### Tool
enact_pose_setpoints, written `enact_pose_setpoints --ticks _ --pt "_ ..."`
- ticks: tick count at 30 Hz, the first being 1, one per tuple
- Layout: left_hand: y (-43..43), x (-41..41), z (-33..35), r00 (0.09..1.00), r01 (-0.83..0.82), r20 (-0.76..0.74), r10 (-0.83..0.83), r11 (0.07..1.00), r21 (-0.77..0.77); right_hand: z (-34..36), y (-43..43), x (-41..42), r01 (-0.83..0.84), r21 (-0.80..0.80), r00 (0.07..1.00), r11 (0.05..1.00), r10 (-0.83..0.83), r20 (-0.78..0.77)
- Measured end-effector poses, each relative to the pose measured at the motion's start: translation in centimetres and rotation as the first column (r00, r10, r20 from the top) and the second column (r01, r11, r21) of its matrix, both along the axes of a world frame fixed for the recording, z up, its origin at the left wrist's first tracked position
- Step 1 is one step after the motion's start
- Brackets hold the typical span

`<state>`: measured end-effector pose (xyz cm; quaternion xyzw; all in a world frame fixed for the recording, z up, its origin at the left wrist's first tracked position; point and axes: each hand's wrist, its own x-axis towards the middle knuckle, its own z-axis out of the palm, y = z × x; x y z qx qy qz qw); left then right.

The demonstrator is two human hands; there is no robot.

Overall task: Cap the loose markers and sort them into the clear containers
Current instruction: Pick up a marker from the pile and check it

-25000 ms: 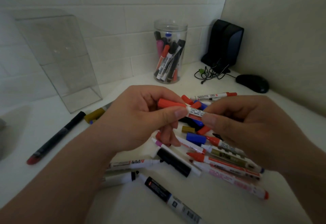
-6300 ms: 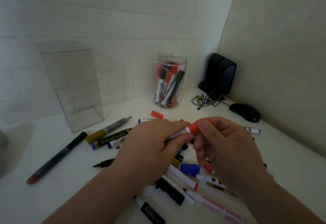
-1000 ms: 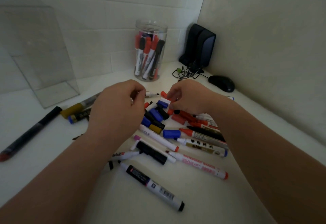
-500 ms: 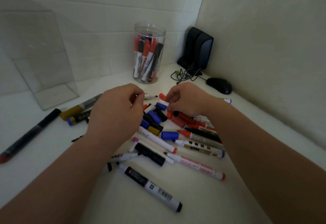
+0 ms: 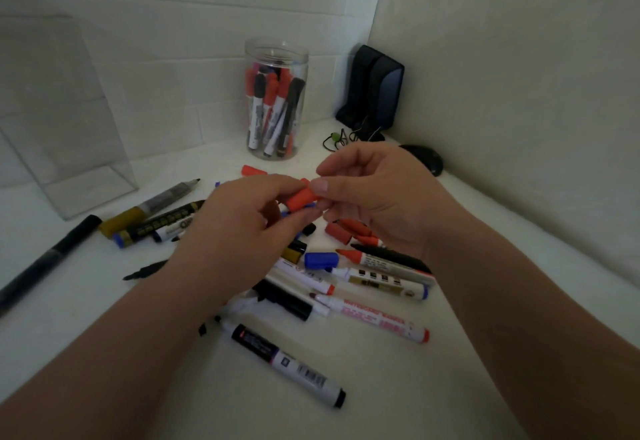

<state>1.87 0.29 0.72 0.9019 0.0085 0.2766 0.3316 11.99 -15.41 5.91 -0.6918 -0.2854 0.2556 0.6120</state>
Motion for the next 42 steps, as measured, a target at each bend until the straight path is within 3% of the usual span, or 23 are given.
enact_pose_setpoints --ticks 2,4,6,9,19,21,24,26,30,33,35,42 --pt "-0.3 -0.1 0.1 0.999 0.032 0.002 -0.032 0.999 -0.023 -0.1 -1.1 0.0 0.084 -0.099 0.985 0.992 -0.068 0.161" --pt "-0.4 -0.1 0.1 0.999 0.008 -0.049 -0.011 0.998 -0.058 -0.4 -2.6 0.5 0.230 -0.285 0.891 0.931 -0.084 0.446" --pt "-0.2 -0.1 0.1 0.995 -0.020 -0.103 0.011 0.996 -0.088 -0.8 -4.7 1.3 0.314 -0.521 0.778 0.794 0.100 0.620" --pt "-0.2 0.0 0.0 0.986 -0.016 -0.169 0.001 0.996 -0.089 -1.9 -7.9 1.8 0.291 -0.767 0.796 0.571 0.300 0.525" --pt "-0.4 0.0 -0.2 0.963 0.112 -0.248 -0.103 0.994 0.021 -3.2 -8.1 0.9 0.286 -0.836 0.772 0.468 0.403 0.491" --pt "-0.5 0.1 -0.5 0.964 0.100 -0.245 -0.104 0.995 -0.026 -3.0 -7.9 0.9 0.303 -0.814 0.763 0.495 0.386 0.518" --pt "-0.4 0.3 -0.7 0.971 0.028 -0.220 -0.094 0.958 -0.285 -1.3 -8.4 1.4 0.312 -0.667 0.736 0.677 0.272 0.620" --pt "-0.3 0.4 -0.6 0.974 0.002 -0.193 -0.122 0.851 -0.526 0.4 -8.3 2.0 0.232 -0.537 0.774 0.811 0.180 0.607" --pt "0.0 0.5 -0.2 0.978 0.043 -0.085 -0.191 0.584 -0.811 1.4 -6.7 2.9 -0.039 -0.192 0.940 0.981 0.101 0.325" --pt "0.3 0.6 -0.3 0.977 0.111 0.024 -0.214 0.407 -0.907 -0.9 -5.8 3.3 -0.034 0.088 0.977 0.996 0.015 0.214" --pt "0.5 0.7 -0.3 0.974 0.136 0.059 -0.220 0.353 -0.926 -2.3 -5.7 3.1 -0.029 0.166 0.986 0.986 0.001 0.165" --pt "0.3 0.7 -0.5 0.968 0.142 0.037 -0.249 0.417 -0.898 -3.2 -6.4 2.9 -0.050 0.200 0.994 0.978 0.030 0.104"
